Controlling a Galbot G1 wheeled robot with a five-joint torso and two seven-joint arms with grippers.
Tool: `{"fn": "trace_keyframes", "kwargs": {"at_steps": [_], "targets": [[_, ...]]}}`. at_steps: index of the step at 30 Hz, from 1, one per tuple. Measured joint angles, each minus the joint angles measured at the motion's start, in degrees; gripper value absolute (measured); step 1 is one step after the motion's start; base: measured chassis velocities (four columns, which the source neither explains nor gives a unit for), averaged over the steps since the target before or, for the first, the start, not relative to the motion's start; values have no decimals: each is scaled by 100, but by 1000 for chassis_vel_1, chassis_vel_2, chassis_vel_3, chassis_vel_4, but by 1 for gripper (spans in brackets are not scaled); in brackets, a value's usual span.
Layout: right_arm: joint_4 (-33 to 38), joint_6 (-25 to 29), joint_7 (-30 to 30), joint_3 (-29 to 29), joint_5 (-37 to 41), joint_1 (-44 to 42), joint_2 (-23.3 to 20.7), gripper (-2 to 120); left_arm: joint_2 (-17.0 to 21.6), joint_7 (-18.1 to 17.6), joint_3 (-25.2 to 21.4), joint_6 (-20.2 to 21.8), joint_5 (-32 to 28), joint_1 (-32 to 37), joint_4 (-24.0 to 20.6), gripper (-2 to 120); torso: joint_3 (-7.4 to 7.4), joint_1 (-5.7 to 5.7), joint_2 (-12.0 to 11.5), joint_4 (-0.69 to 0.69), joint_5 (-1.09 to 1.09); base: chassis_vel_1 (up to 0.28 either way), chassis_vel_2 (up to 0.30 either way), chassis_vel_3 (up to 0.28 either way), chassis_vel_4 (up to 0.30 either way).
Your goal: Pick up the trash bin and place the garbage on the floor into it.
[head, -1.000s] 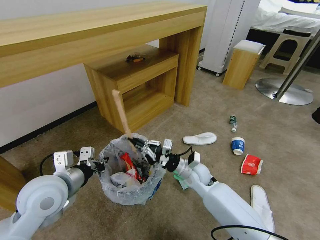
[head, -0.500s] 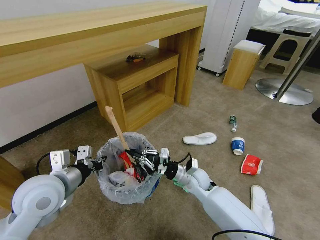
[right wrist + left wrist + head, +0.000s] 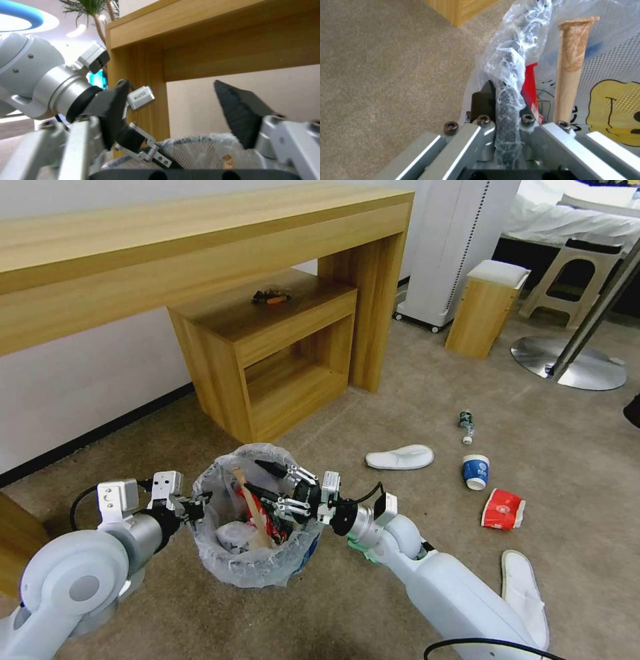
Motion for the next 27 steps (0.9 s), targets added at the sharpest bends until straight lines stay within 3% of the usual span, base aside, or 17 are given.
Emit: {"fn": "trace_keyframes", "kwargs": {"at_steps": [6, 11, 15, 18, 27], "targets": [[138, -9, 29, 98, 43, -39, -84, 97, 5, -2, -24, -1, 18, -6, -1, 0, 0, 0, 0, 0, 0, 0, 0, 0, 0], [300, -37, 241, 258, 68, -77, -145, 100, 4, -3, -54, -2, 26, -7, 3, 0, 0, 0, 0, 0, 0, 0, 0, 0, 0], [567, -164, 855, 508, 73, -169, -294, 100, -34, -12, -120, -2, 28, -9, 3, 0, 0, 0, 0, 0, 0, 0, 0, 0, 0], [853, -293, 1923, 833, 10, -314, -448, 100, -71, -23, -183, -2, 76, 17, 44, 0, 0, 0, 0, 0, 0, 0, 0, 0, 0], [1547, -1008, 3362, 1788, -282, -816, -1060, 100, -100, -26, -334, -2, 104, -35, 129, 0, 0, 0, 0, -1, 0, 0, 0, 0, 0]]}}
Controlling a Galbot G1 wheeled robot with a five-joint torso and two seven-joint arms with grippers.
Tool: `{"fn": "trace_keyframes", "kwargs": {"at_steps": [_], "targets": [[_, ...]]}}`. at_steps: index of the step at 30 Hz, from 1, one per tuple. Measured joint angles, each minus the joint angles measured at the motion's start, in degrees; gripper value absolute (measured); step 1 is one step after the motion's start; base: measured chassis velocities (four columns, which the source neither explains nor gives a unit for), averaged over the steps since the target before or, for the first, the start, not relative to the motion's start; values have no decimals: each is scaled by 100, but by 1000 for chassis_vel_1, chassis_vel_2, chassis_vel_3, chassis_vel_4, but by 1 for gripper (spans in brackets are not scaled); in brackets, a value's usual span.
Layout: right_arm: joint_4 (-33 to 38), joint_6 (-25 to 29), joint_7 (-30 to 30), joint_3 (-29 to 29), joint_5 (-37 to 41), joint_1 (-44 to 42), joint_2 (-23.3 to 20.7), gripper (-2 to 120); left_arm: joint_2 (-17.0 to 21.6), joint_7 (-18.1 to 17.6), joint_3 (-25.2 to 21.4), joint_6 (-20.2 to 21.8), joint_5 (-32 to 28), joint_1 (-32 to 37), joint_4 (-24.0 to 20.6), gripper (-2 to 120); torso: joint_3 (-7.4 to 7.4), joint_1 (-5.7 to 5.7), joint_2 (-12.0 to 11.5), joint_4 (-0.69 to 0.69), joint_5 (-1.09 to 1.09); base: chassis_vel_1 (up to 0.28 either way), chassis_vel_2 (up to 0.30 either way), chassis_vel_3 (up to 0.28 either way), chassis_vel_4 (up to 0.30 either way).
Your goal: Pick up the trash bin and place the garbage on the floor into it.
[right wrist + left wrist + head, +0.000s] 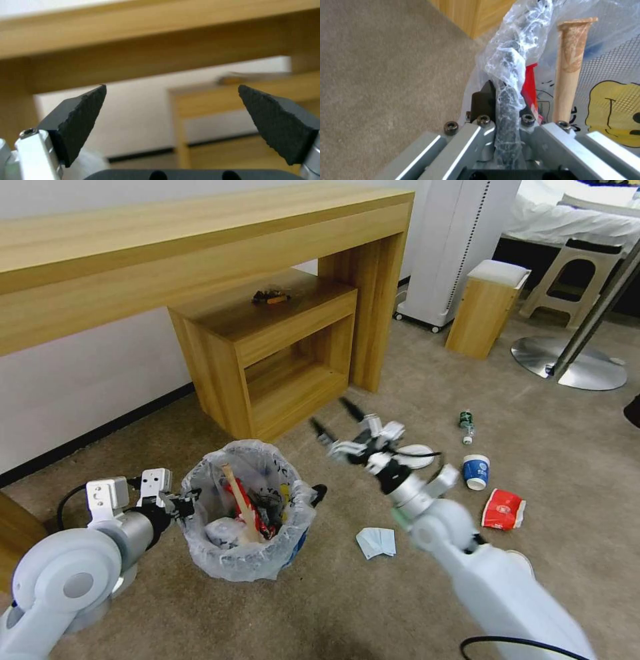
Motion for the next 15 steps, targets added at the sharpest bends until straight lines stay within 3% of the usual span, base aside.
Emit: {"fn": "trace_keyframes", "kwargs": {"at_steps": [5, 15], "targets": [[177, -533, 1029, 495, -651, -445, -162, 100, -66, 4, -48, 0, 30, -20, 34, 0, 0, 0, 0, 1, 1, 0, 0, 0, 0], [414, -1201, 1819, 970, -1103, -1041, -233, 100, -290, -6, -125, 0, 139, 18, 9, 0, 0, 0, 0, 1, 0, 0, 0, 0, 0]]}}
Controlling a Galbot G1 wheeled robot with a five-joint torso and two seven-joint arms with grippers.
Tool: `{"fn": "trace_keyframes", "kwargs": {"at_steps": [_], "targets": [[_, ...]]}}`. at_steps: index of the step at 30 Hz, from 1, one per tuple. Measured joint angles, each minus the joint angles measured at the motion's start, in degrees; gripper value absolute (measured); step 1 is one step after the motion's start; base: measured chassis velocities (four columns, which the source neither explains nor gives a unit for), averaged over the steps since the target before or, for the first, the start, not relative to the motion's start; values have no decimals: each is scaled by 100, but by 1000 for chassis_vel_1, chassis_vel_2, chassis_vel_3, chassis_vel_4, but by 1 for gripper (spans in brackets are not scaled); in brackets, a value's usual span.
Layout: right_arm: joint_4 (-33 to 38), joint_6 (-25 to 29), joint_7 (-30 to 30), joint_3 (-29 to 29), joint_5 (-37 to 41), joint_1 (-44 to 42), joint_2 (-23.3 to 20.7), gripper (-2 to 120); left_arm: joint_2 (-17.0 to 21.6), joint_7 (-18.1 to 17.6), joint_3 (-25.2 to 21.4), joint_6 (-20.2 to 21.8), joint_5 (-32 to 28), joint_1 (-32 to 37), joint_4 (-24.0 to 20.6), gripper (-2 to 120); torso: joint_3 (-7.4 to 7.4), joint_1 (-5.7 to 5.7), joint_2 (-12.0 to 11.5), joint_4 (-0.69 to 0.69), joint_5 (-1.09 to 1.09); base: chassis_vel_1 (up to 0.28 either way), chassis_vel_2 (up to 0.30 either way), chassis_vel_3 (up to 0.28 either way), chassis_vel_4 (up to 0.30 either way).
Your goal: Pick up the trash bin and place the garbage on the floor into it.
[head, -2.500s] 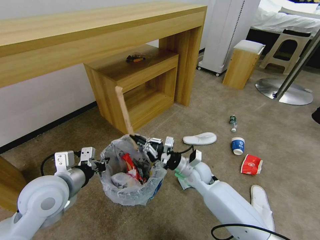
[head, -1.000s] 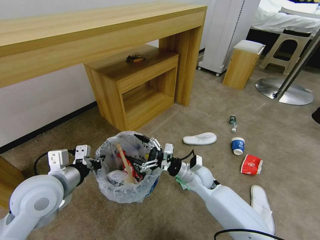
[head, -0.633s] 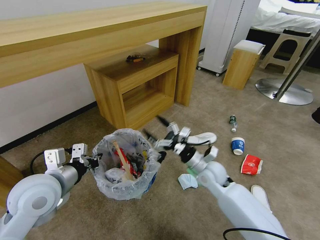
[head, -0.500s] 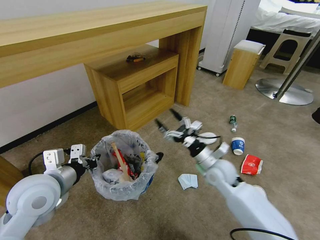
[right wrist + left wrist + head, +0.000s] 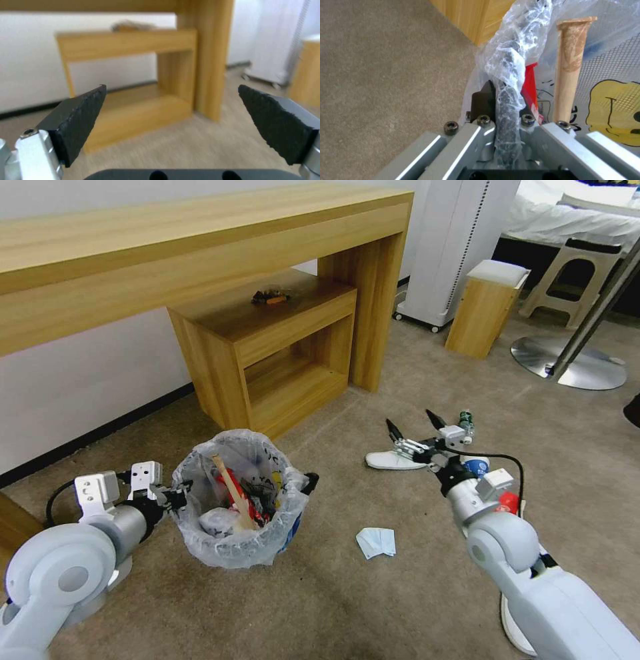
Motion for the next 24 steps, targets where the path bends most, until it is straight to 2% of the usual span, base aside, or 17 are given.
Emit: {"fn": "trace_keyframes", "kwargs": {"at_steps": [3, 4, 7, 10, 12, 15, 24], "targets": [[230, -817, 468, 45, 19, -237, -80, 100, -27, -10, -19, 0, 47, 86, -55, 0, 0, 0, 0, 0, 0, 0, 0, 0, 0], [230, -817, 468, 45, 19, -237, -80, 100, -27, -10, -19, 0, 47, 86, -55, 0, 0, 0, 0, 0, 0, 0, 0, 0, 0], [301, -1317, 736, 38, 124, -364, -88, 100, -18, -17, -36, 1, 58, 126, -94, 0, 0, 0, 0, 1, 0, 0, 0, 0, 0], [381, -1580, 922, 23, 346, -472, -82, 100, -10, -30, -49, 1, 60, 143, -115, 0, 0, 0, 0, 1, 0, 0, 0, 0, 0], [398, -1589, 1018, -7, 435, -534, -74, 100, -8, -37, -57, 1, 64, 155, -120, 0, 0, 0, 0, 0, 0, 0, 0, 0, 0], [165, -1074, 987, -112, 286, -611, -39, 100, -10, -45, -69, 1, 70, 182, -129, 0, 0, 0, 0, 1, 0, 0, 0, 0, 0], [-184, -819, 899, -301, 55, -704, 51, 100, -72, -33, -36, 2, 82, 181, -136, 0, 0, 0, 0, 0, 0, 0, 0, 0, 0]]}}
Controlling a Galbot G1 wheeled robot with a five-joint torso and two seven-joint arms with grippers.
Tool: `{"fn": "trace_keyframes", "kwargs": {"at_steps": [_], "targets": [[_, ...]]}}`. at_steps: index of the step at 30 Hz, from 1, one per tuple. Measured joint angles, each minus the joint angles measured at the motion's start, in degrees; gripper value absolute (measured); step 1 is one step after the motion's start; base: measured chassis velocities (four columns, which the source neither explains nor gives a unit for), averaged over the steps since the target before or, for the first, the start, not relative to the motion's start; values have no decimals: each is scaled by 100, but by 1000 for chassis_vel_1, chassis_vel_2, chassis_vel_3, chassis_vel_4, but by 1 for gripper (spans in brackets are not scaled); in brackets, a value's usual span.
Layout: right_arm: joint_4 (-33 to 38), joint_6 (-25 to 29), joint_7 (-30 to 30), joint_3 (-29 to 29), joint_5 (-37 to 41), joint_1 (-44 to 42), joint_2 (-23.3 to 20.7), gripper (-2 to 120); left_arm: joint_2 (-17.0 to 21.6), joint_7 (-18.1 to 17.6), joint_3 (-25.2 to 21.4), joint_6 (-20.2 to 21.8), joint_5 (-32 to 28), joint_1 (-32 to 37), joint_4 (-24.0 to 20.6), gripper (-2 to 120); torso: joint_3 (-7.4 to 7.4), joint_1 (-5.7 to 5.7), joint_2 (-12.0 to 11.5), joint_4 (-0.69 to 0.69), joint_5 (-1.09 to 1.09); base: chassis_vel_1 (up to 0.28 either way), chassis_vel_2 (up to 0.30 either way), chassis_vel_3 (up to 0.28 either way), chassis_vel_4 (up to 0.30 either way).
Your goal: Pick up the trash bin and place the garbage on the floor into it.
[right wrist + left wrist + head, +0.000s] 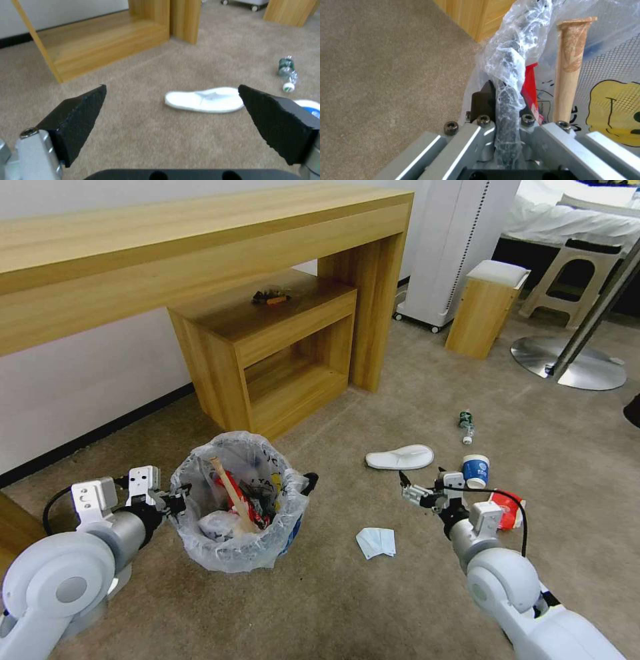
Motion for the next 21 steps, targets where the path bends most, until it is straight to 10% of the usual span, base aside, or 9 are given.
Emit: {"fn": "trace_keyframes", "kwargs": {"at_steps": [21], "targets": [[-241, 283, -103, -169, -230, -41, 143, 100, -58, 24, 11, 0, 70, 45, -10, 0, 0, 0, 0, 0, 0, 0, 0, 0, 0]]}}
